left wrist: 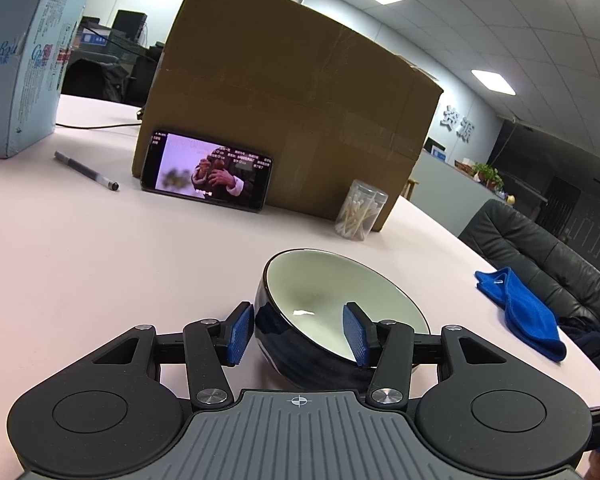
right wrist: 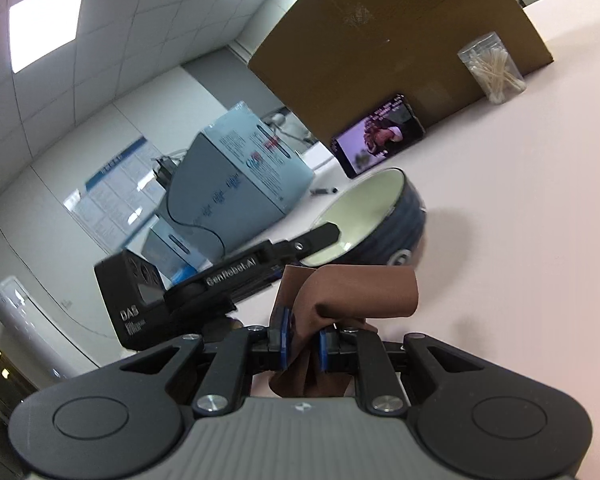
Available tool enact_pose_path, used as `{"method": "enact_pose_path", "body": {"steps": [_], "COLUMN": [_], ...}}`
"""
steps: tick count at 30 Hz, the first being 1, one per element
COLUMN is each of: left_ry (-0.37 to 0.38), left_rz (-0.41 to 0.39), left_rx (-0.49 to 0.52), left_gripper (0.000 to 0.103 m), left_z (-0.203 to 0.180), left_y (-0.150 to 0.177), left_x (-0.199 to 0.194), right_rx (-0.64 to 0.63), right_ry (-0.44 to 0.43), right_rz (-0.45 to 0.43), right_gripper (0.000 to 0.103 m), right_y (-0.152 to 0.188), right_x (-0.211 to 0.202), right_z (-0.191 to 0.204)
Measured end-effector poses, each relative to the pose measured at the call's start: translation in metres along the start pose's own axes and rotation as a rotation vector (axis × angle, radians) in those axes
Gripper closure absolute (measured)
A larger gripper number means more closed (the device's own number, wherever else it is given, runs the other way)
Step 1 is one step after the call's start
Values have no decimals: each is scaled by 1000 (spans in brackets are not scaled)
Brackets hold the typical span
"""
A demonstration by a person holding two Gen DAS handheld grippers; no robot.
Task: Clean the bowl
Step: 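Open the right gripper releasing the cloth and raise both tools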
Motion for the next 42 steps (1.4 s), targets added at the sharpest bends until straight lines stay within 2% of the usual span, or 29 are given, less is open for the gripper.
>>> {"method": "enact_pose_path", "body": {"steps": [3, 4, 5, 7, 8, 9, 10, 11, 12, 14, 16, 18, 21, 27, 32, 38, 42], "left_ry": [-2, -2, -6, -26, -35, -43, -50, -55, -58, -51, -2, 39, 42, -21, -89, -126, -171], "left_rz": [-8, -9, -13, -23, -29, -34, -39, -43, -48, -60, -106, -144, -190, -313, -383, -349, -331], "left_rx": [7, 10, 14, 28, 36, 45, 53, 64, 75, 90, 99, 92, 102, 132, 143, 94, 51], "left_gripper": [54, 53, 47, 39, 36, 33, 26, 20, 18, 12, 7, 0, 0, 0, 0, 0, 0], "left_z": [-1, -1, -2, -3, -4, -6, -8, -10, -12, -16, -23, -26, -30, -30, -26, -12, 1], "left_y": [0, -1, -1, -2, -3, -3, -3, -3, -4, -4, -8, -12, -16, -31, -44, -46, -43], "left_x": [-1, -2, -3, -5, -7, -8, -10, -11, -13, -17, -27, -37, -48, -74, -76, -51, -35], "right_rx": [-25, -34, -44, -64, -75, -94, -112, -131, -151, -202, -251, -304, -360, -407, -416, -432, -398], "right_ry": [88, 114, 139, 162, 168, 186, 203, 222, 245, 293, 320, 341, 357, 334, 311, 427, 437], "right_rz": [59, 79, 98, 120, 128, 133, 137, 141, 141, 123, 79, -17, -116, -242, -346, -394, -429], "right_gripper": [85, 80, 71, 66, 55, 49, 37, 30, 27, 20, 13, 5, 2, 0, 0, 0, 0], "right_y": [7, 11, 14, 20, 21, 23, 24, 25, 24, 20, 14, 1, -14, -45, -77, -94, -97], "right_x": [-6, -8, -10, -16, -21, -26, -32, -37, -39, -47, -56, -64, -68, -56, -43, -23, -23], "right_z": [-8, -9, -11, -12, -10, -8, -6, -5, -3, 2, 9, 17, 24, 23, 16, -12, -31]}}
Point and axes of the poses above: each gripper's, at about its wrist camera, not at the fingertips, and x roughly the way its jaws point, z to its left, y to its underside, the point moved 7 cm from there along x, roughly the way its jaws point, and after that the axes turned 8 degrees about z, right-handed, at the moved point
